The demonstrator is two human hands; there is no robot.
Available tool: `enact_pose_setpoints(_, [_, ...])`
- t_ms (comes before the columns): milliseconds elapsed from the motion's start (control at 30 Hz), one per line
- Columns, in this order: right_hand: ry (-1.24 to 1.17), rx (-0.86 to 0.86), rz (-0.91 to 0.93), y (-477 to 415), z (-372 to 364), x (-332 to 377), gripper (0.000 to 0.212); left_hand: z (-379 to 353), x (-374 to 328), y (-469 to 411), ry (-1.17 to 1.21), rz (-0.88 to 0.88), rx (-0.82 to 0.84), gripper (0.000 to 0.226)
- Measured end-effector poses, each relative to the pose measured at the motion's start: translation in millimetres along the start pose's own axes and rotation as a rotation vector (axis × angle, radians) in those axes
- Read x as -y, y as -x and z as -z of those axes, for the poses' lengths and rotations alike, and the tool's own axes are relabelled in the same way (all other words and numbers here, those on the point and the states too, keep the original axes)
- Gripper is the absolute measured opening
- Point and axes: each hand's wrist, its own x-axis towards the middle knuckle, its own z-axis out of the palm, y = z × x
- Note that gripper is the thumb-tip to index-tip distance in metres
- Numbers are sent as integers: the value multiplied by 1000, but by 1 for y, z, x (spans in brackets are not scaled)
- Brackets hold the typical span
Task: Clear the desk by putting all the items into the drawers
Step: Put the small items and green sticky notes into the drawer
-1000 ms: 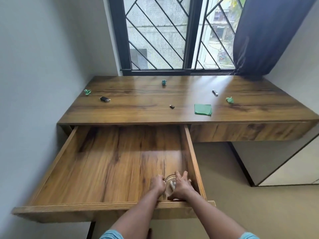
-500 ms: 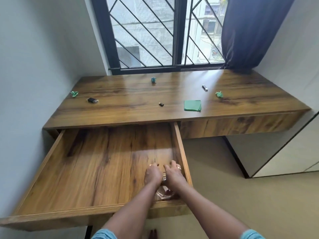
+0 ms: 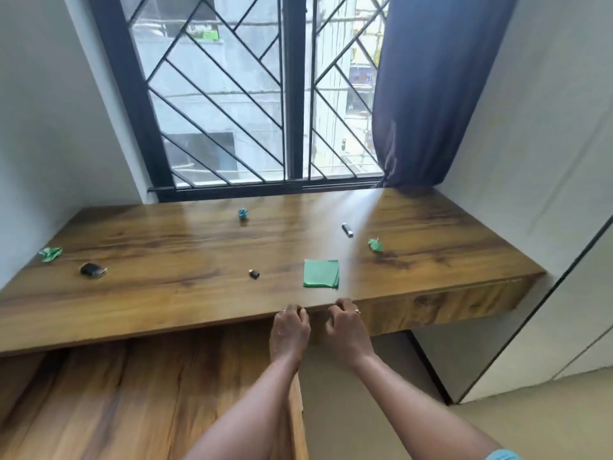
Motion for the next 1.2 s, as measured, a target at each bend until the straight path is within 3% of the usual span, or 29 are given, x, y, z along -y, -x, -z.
enact_pose_setpoints(400, [141,-9,-26,-189,30,-59,32,-29,-27,-70,-40,-112,-30,26])
enact_pose_setpoints(633, [131,109,13,-291,6,-74,33,-41,-25,-109,-178,-92,-60,30])
enact_pose_setpoints(800, [228,199,-46,-322,-12,-88,40,-46,-16,-126,-221,-53,-75,31])
enact_pose_setpoints(933, [255,158,-37,-336,-24,-94,37,-45,-12,-125,-216,-51,-145,58])
enact_pose_setpoints(1100, [112,93,-154,-338,-26,-81,33,-34,3,-130,-273,-1,-285,45])
enact_pose_setpoints(1200, [54,-43,-39,-318,-30,-63,25,-13,22,-134,-325,10,-332,28])
